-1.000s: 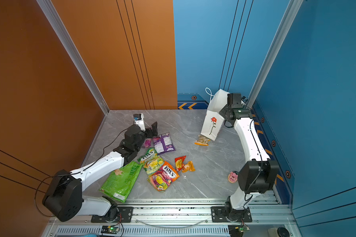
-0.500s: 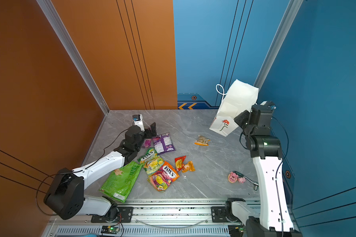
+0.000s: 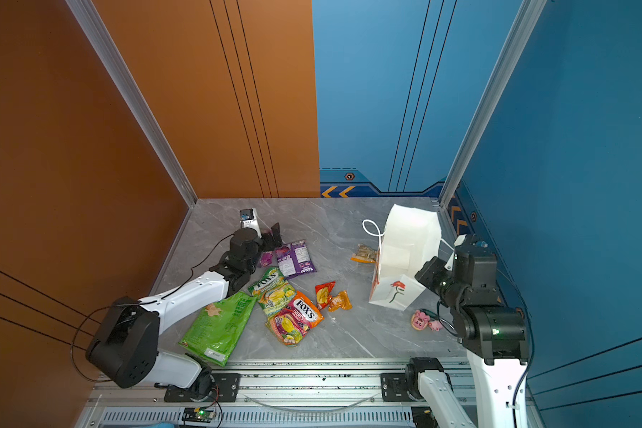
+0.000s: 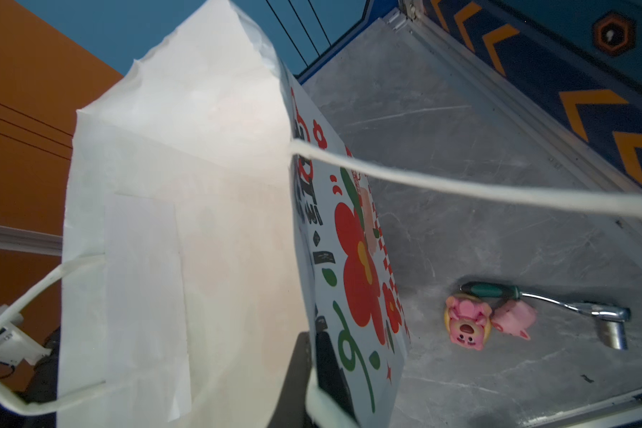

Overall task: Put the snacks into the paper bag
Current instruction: 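Pull the white bag toward the robot and stand it upright with the right gripper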

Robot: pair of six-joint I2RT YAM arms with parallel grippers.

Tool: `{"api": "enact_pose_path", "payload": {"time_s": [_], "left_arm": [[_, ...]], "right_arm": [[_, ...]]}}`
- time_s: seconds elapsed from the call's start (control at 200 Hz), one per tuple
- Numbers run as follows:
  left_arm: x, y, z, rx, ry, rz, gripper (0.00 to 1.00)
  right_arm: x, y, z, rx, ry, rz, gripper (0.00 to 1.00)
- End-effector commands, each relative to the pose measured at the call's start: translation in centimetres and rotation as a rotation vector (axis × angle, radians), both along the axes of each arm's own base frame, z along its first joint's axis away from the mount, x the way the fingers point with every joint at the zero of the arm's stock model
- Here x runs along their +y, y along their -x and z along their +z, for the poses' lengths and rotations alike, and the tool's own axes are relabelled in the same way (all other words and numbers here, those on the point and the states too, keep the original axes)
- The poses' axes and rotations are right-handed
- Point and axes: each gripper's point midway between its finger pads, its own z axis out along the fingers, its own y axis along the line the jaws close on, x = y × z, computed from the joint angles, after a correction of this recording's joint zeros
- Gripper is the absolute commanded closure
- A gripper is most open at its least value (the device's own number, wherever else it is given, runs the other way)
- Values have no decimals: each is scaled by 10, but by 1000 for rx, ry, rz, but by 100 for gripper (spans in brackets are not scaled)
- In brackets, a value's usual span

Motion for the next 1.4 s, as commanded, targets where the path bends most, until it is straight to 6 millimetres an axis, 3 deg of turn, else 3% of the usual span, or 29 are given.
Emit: {"api": "enact_pose_path", "payload": {"time_s": [0.0, 0.125, 0.265, 0.521, 0.656, 0.676, 0.696, 0.826, 0.991, 1.016, 1.111, 1.257, 1.397], "left_arm": [[7, -3, -2, -5, 4, 38, 2], [9, -2, -4, -2, -4, 50, 2], [11, -2, -5, -1, -7, 58, 2], [21, 1, -4, 23, -4, 111, 2], [29, 8, -3, 215, 37, 108, 2], [30, 14, -10, 265, 22, 108, 2], [29, 14, 0, 272, 25, 109, 2], [43, 55, -15, 470, -63, 143, 2], [74, 114, -32, 589, -50, 223, 2], [79, 127, -45, 626, -50, 233, 2], [89, 157, -64, 702, -10, 257, 0], [69, 186, -88, 836, 43, 140, 11], [68, 206, -100, 945, -107, 158, 17]], "right_arm": [[16, 21, -47, 137, -74, 52, 100], [28, 32, -84, 182, -155, 66, 100], [28, 36, -104, 201, -158, 63, 100], [9, 31, -90, 187, -10, 44, 100], [8, 25, -85, 169, 15, 59, 100], [8, 24, -85, 164, 16, 62, 100], [8, 23, -83, 155, 19, 65, 100], [6, 19, -76, 106, 46, 67, 100], [3, 14, -77, 75, 59, 53, 100], [2, 13, -78, 73, 60, 52, 100], [2, 10, -79, 49, 65, 48, 100], [0, 7, -83, 36, 75, 42, 100], [0, 4, -89, 39, 77, 48, 100]]}}
